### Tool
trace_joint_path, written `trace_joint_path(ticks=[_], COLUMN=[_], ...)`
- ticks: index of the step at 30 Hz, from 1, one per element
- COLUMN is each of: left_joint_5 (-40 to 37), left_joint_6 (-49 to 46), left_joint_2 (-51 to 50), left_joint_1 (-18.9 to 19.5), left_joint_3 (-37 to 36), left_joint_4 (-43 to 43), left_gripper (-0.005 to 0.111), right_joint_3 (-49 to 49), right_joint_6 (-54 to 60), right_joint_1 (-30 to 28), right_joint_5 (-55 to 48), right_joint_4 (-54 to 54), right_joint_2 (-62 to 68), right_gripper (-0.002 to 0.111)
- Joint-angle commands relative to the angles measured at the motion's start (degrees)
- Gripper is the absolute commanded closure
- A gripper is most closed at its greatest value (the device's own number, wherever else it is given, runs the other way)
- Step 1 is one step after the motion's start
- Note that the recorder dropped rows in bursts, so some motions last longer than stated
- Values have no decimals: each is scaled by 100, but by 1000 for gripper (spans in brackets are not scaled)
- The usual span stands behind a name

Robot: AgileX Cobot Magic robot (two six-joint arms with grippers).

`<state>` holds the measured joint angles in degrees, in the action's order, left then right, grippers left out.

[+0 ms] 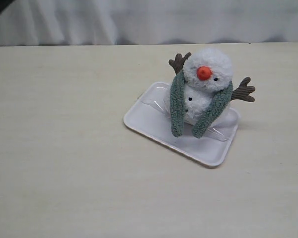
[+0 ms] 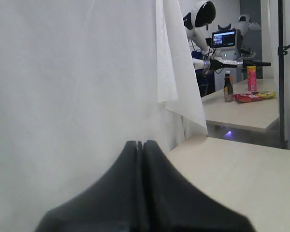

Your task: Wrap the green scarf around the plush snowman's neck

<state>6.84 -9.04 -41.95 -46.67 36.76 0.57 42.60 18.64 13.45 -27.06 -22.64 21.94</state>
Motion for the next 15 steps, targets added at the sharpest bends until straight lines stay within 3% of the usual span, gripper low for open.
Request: trace_joint_path(ticks=[1,15], left_joint_5=[-461,-565], left_joint_6=[74,74], left_joint_2=[401,564], left_joint_1=[6,6], left_joint_3=[-22,-22], left_joint_4=[58,9], left_gripper=[107,107], right_joint_3=[-26,-26], right_joint_6=[-10,-10], right_joint_1=[5,5], right_joint_5=[39,-9], right_joint_4=[50,50], right_joint_2=[-421,-975], right_gripper=[104,104])
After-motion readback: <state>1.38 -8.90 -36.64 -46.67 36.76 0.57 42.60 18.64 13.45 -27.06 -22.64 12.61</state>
